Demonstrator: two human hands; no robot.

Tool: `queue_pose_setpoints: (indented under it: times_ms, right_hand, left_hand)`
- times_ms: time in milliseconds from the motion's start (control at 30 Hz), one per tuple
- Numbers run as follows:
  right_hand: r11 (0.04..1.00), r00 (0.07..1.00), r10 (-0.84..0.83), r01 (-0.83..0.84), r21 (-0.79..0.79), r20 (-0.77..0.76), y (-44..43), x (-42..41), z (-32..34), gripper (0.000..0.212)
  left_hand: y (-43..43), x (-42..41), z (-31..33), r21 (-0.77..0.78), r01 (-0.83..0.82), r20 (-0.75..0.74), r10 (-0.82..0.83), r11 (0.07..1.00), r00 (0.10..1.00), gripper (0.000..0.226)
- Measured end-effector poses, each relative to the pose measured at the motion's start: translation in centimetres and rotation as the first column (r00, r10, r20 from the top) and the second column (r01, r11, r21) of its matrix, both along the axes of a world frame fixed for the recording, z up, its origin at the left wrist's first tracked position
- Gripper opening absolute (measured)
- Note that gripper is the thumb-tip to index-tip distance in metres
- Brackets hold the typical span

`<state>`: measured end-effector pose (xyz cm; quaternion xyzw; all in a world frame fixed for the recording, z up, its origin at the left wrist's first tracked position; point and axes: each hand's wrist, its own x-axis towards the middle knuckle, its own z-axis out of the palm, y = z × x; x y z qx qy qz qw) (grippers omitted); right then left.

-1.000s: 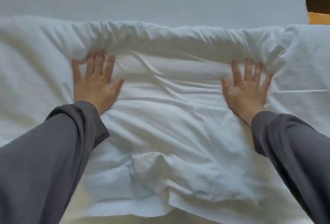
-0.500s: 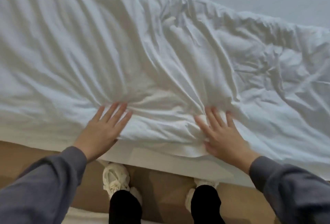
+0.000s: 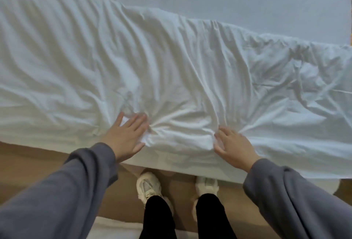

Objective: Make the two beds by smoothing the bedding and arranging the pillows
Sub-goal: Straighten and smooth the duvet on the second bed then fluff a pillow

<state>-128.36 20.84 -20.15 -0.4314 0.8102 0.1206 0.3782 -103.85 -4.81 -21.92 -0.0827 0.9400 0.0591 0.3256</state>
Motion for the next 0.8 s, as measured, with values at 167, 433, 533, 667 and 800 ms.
queue_pose_setpoints:
  times_ms: [167,433,533,667,800]
  right_hand:
    - [0.983,1.0,-0.03,0.031,-0.179,0.007,-7.2,1.1,1.6,0.06]
    - [0.966,0.962,-0.168,0.118,-0.231,-0.213,-19.5,3.3,-0.8,0.066]
    - [0.973,0.956,-0.176,0.133,-0.187,-0.235,-23.1,5.6,-2.3,0.07]
    - [0.987,0.959,-0.141,0.117,-0.113,-0.244,-29.3,12.3,-4.6,0.072]
    - [0.995,0.97,-0.073,0.055,-0.083,-0.232,-39.3,25.2,-7.5,0.079]
  left_hand:
    - [-2.2,-1.6,3.3,-0.06,-0.191,0.088,0.196,0.98,0.977,0.063]
    - [-9.3,-0.9,0.7,-0.088,-0.319,-0.065,0.315,0.944,0.947,0.076]
    - [-12.4,1.9,-1.5,-0.049,-0.367,-0.107,0.36,0.929,0.927,0.074]
    - [-19.8,9.3,-4.0,-0.074,-0.344,-0.128,0.333,0.936,0.934,0.071]
    - [-31.3,20.1,-5.1,-0.182,-0.32,-0.1,0.307,0.93,0.947,0.071]
